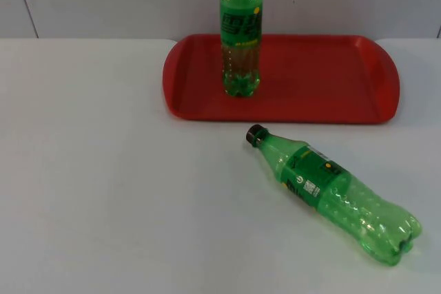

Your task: Place the bottle upright on the tray.

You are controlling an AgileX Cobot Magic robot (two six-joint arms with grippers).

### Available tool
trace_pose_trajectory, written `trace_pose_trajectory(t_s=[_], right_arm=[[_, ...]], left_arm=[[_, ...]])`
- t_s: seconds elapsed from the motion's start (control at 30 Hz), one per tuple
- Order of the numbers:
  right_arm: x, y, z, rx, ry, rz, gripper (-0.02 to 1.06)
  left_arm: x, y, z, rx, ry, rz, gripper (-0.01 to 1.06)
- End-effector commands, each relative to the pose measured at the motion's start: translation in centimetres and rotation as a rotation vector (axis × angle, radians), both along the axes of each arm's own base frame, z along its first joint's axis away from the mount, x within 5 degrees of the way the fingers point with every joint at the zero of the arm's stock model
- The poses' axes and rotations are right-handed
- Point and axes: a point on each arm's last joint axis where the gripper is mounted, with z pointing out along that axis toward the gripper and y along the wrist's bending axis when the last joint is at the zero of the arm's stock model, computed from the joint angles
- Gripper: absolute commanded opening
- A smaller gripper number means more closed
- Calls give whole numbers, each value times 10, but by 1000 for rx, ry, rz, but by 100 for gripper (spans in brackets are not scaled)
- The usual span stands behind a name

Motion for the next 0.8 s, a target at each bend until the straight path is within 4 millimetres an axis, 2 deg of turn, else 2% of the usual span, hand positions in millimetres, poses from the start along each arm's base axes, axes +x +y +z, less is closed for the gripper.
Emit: trace_pose_trajectory(t_s=[0.0,0.13,0.2,0.3,0.33,0.47,0.77], right_arm=[[0,0,0,6,-5,-4,105],[0,0,0,6,-5,-4,105],[0,0,0,6,-5,-4,105],[0,0,0,6,-5,-4,105],[0,0,0,6,-5,-4,105],[0,0,0,6,-5,-4,105],[0,0,0,6,-5,-4,105]], left_arm=[[-9,0,-1,-18,-23,-2,105],[-33,-2,-6,-61,-61,-8,105],[-39,-2,-6,-76,-67,-11,105],[-59,-4,-2,-88,-95,-39,105],[-59,-4,-2,-88,-95,-39,105],[-81,-8,1,-116,-121,-87,105],[-117,-16,-3,-90,-123,-207,105]])
